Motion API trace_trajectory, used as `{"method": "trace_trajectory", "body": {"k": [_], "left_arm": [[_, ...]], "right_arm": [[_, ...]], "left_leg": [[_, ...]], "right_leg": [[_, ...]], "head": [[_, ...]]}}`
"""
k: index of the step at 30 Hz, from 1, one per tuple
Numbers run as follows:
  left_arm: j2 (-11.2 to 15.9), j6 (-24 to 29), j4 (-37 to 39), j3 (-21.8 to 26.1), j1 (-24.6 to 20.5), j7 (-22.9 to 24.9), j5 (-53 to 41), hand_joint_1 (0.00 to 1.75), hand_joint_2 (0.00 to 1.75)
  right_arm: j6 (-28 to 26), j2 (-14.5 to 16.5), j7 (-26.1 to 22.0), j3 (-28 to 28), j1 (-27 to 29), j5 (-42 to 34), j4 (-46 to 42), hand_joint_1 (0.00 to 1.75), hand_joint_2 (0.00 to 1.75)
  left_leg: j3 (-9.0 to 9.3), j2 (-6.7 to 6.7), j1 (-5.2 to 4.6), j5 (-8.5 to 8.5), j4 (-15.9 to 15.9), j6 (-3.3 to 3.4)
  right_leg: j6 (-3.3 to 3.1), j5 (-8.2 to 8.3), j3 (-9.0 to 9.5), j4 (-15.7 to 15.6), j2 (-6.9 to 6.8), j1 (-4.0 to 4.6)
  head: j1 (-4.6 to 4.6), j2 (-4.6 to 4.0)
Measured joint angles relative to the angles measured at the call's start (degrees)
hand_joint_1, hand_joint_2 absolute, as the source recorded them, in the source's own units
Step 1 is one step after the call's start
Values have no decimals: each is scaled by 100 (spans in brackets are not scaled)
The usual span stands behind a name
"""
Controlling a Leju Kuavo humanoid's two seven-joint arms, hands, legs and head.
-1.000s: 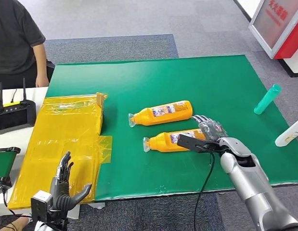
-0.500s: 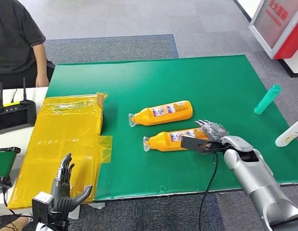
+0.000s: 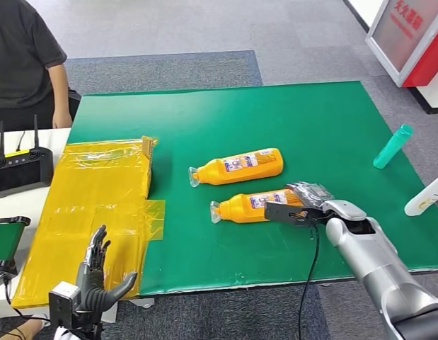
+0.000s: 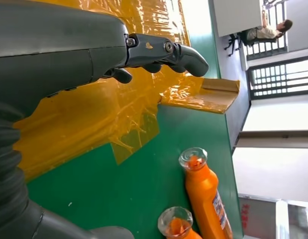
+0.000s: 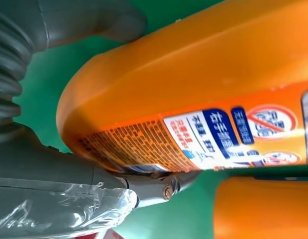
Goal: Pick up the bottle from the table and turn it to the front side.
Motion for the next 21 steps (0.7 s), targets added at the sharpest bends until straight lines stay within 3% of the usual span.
{"method": "trace_trajectory", "body": {"k": [13,17,21], "left_arm": [[0,14,33,-44,-11,0,0,0,175],[0,14,34,-45,-11,0,0,0,175],[1,22,39,-45,-13,0,18,0,175]], "right_arm": [[1,14,-15,83,-105,-4,133,150,175],[1,16,-16,93,-110,-4,149,175,175],[-19,16,-45,97,-112,-31,160,175,175]], "left_leg": [[3,0,0,0,0,0],[5,0,0,1,0,0],[5,0,0,1,0,0]], "right_leg": [[0,1,2,0,1,0],[0,2,3,0,1,0],[0,3,3,0,1,0]], "head": [[1,0],[1,0],[1,0]]}}
